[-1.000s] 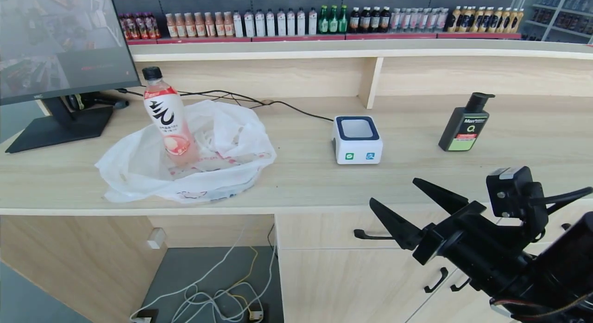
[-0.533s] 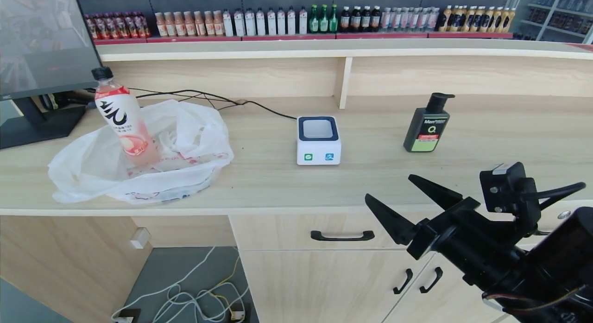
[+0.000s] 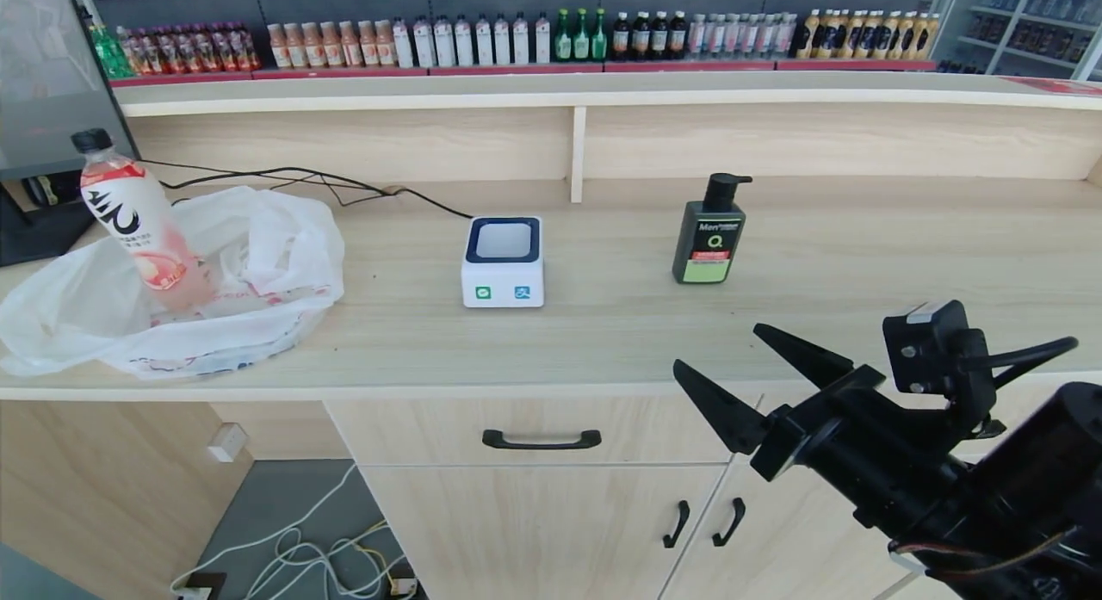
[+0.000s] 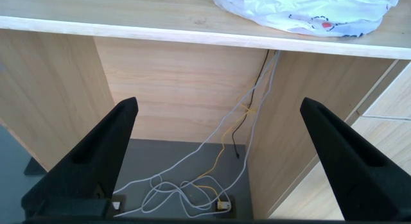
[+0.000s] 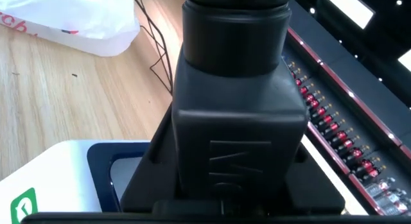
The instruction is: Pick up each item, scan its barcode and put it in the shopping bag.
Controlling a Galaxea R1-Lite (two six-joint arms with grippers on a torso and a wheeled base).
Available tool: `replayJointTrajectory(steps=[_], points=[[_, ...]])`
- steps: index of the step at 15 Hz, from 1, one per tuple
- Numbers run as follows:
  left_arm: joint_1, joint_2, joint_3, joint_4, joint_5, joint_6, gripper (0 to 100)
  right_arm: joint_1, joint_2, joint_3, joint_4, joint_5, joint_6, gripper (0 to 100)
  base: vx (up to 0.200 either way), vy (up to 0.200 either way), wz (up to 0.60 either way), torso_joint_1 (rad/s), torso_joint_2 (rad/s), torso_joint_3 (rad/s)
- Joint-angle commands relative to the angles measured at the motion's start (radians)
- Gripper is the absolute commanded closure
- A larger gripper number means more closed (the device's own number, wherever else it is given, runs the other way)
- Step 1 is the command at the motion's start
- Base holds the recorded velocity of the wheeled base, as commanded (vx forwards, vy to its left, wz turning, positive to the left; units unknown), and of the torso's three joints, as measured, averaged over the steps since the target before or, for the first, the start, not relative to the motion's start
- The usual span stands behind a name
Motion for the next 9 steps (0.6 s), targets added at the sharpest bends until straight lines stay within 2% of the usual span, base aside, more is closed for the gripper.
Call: replayJointTrajectory(steps=[1, 9], points=[[0.0, 0.0, 0.0, 0.0, 0.0, 0.0, 0, -0.009, 0.025, -0.025, -0.001, 0.02, 0.01, 100, 0.0, 0.0, 0.0, 0.0, 0.0, 0.0], [0.0, 0.0, 0.0, 0.0, 0.0, 0.0, 0, -0.019, 0.031, -0.022, -0.001, 0.1, 0.003, 100, 0.0, 0.0, 0.0, 0.0, 0.0, 0.0]])
